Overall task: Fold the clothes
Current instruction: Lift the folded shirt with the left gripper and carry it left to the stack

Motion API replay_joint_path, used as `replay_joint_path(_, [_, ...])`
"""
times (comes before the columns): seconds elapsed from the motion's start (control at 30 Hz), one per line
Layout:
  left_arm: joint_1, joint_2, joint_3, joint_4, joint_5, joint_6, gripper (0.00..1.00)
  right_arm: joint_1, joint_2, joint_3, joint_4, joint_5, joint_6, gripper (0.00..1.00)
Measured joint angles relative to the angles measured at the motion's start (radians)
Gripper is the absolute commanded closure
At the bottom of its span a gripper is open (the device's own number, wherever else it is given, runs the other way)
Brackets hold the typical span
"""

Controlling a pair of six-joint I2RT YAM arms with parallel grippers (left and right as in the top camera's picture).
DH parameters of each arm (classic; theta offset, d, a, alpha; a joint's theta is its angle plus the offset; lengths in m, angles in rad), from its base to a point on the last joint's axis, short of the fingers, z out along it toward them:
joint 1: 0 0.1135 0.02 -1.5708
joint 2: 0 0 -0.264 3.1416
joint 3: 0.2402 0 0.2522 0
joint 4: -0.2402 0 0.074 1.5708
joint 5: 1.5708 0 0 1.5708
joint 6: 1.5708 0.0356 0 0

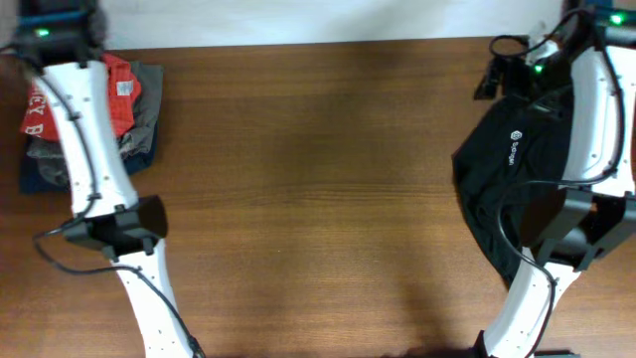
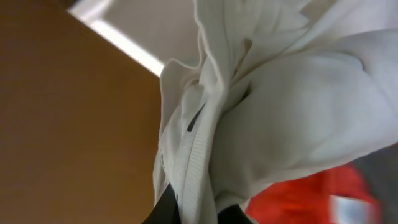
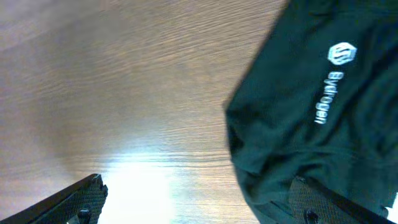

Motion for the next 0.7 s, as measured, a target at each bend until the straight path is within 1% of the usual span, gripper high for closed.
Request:
replay_joint_path(0.07, [0.043,-0.002,-0.014,0.042,0.034,0.057,1.0,0.024,0.0,0.0,0.0,0.0,0.0,0.01])
replay_joint_path(0.2, [0.116,-0.003,-0.061,0.111,0.167,0.196,1.0,0.06,0.0,0.0,0.0,0.0,0.0,0.01])
replay_joint_path(0.3, [0.161,-0.003,-0.142,0.206,0.257,0.275,1.0,0.077,0.0,0.0,0.0,-0.003,0.0,0.01])
replay_joint_path(0.43, [0.201,-0.003,-0.282,0.346,0.304,0.318,1.0,0.082,0.0,0.0,0.0,-0.003,0.0,0.01])
replay_joint_path(0.53, [0.219,-0.002,-0.339,0.404,0.307,0.325,1.0,0.082,0.0,0.0,0.0,-0.004,0.0,0.01])
replay_joint_path(0.7, [0.245,-0.001,-0.363,0.435,0.293,0.334,1.0,0.082,0.0,0.0,0.002,-0.004,0.0,0.01])
